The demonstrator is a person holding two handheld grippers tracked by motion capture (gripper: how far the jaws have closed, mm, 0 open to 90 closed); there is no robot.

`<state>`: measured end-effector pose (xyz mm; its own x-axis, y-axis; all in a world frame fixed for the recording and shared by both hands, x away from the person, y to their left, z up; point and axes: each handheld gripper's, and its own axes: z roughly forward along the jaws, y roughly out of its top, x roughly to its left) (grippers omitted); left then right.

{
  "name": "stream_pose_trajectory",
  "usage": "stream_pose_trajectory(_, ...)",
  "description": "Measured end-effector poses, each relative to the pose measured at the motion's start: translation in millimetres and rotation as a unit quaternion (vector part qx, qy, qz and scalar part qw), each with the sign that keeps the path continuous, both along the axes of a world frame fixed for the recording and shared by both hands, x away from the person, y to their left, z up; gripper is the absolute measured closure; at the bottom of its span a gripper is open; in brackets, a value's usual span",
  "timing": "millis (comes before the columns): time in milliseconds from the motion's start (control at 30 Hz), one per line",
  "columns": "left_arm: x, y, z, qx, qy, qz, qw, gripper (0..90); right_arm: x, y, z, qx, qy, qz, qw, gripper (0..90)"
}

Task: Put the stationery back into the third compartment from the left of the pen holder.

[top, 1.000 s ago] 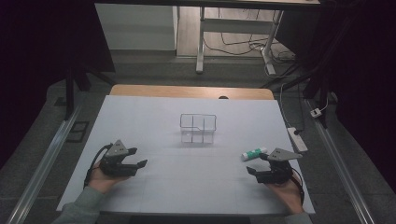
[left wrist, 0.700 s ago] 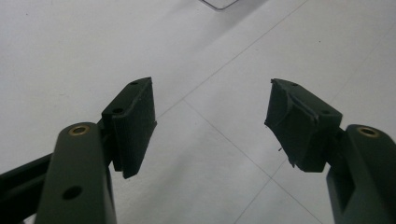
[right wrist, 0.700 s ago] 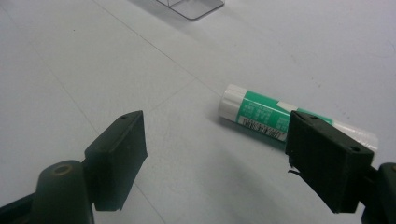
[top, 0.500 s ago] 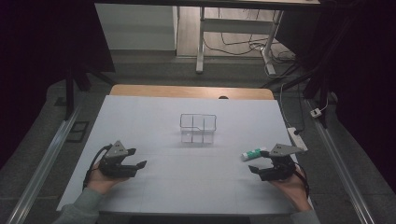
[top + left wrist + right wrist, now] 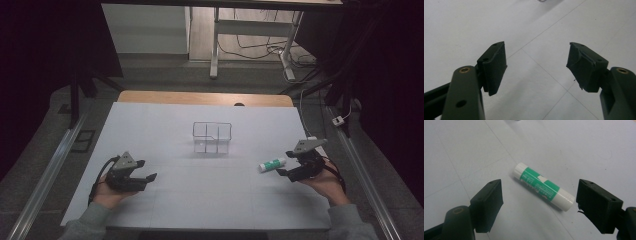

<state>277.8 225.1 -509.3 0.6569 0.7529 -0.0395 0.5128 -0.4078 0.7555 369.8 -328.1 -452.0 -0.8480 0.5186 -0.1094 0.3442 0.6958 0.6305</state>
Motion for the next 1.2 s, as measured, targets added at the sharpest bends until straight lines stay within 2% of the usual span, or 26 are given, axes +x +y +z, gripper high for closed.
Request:
stream_pose_trajectory(167,0.5,0.4,-0.8,0.003,0.002,-0.003,1.0000,31.1,11.2,10.3,2.3,-0.037,0.023,0.021,0.9988,21.5)
stream_pose_trajectory(233,0.5,1.1,-1.2,0.004,0.003,-0.002,1.0000,31.1,14.9,14.8,0.6,-0.060,0.028,0.034,0.9972,21.3)
stream_pose_trajectory(300,0.3,2.1,-1.0,0.003,0.004,0.000,1.0000,31.1,19.9,18.2,-2.4,-0.072,0.035,0.041,0.9959,20.6)
stream_pose_trajectory(333,0.0,2.4,-1.0,0.003,0.004,0.001,1.0000,31.1,25.1,21.1,-5.4,-0.090,0.043,0.044,0.9940,19.5)
stream_pose_trajectory(367,-0.6,2.5,-1.1,0.003,0.004,0.002,1.0000,31.1,25.1,21.1,-5.4,-0.090,0.043,0.044,0.9940,19.5)
stream_pose_trajectory(433,-1.6,2.6,-1.2,0.004,0.004,0.003,1.0000,31.0,29.3,24.0,-7.3,-0.107,0.047,0.050,0.9919,19.4)
stream_pose_trajectory(533,-2.4,3.2,-0.8,0.004,0.004,0.005,1.0000,31.0,35.0,28.6,-9.0,-0.137,0.054,0.063,0.9871,19.8)
stream_pose_trajectory(600,-2.6,3.6,-0.5,0.002,0.005,0.003,1.0000,31.0,38.8,31.4,-10.0,-0.151,0.065,0.068,0.9841,20.6)
stream_pose_trajectory(733,-2.4,4.7,-0.3,0.000,0.006,0.003,1.0000,31.0,45.3,37.9,-13.1,-0.172,0.072,0.080,0.9791,22.5)
stream_pose_trajectory(767,-2.3,4.8,-0.7,0.000,0.007,0.003,1.0000,31.0,48.1,41.1,-15.3,-0.181,0.082,0.088,0.9761,24.8)
stream_pose_trajectory(800,-2.1,5.0,-1.1,0.000,0.008,0.003,1.0000,31.0,48.1,41.1,-15.3,-0.181,0.082,0.088,0.9761,24.8)
stream_pose_trajectory(833,-2.1,5.1,-1.5,0.001,0.009,0.003,1.0000,30.9,50.7,43.8,-18.7,-0.202,0.095,0.089,0.9707,27.5)
stream_pose_trajectory(867,-2.1,5.1,-1.8,0.002,0.010,0.002,0.9999,30.9,50.7,43.8,-18.7,-0.202,0.095,0.089,0.9707,27.5)
stream_pose_trajectory(900,-2.0,5.0,-2.1,0.002,0.011,0.000,0.9999,30.9,53.4,45.5,-21.8,-0.221,0.096,0.093,0.9661,30.4)
stream_pose_trajectory(1000,-2.4,4.2,-2.1,0.002,0.012,-0.003,0.9999,30.8,56.4,45.7,-23.2,-0.224,0.100,0.090,0.9654,35.0)
stream_pose_trajectory(1033,-2.6,4.0,-2.2,0.003,0.013,-0.003,0.9999,30.7,59.8,44.4,-25.8,-0.231,0.100,0.094,0.9632,39.3)
stream_pose_trajectory(1067,-2.7,4.1,-2.2,0.003,0.013,-0.004,0.9999,30.7,59.8,44.4,-25.8,-0.231,0.100,0.094,0.9632,39.3)
stream_pose_trajectory(1100,-2.7,4.2,-2.3,0.002,0.014,-0.004,0.9999,30.7,60.9,43.3,-29.5,-0.243,0.095,0.098,0.9603,44.3)
stream_pose_trajectory(1133,-2.7,4.3,-2.4,0.002,0.014,-0.004,0.9999,30.7,61.2,42.8,-31.2,-0.249,0.094,0.100,0.9587,44.3)
stream_pose_trajectory(1167,-2.5,4.5,-2.6,0.003,0.014,-0.004,0.9999,30.7,61.2,42.8,-31.2,-0.249,0.094,0.100,0.9587,45.7)
stream_pose_trajectory(1200,-2.2,4.5,-2.8,0.002,0.015,-0.004,0.9999,30.7,60.9,42.3,-33.4,-0.256,0.095,0.104,0.9563,50.7)
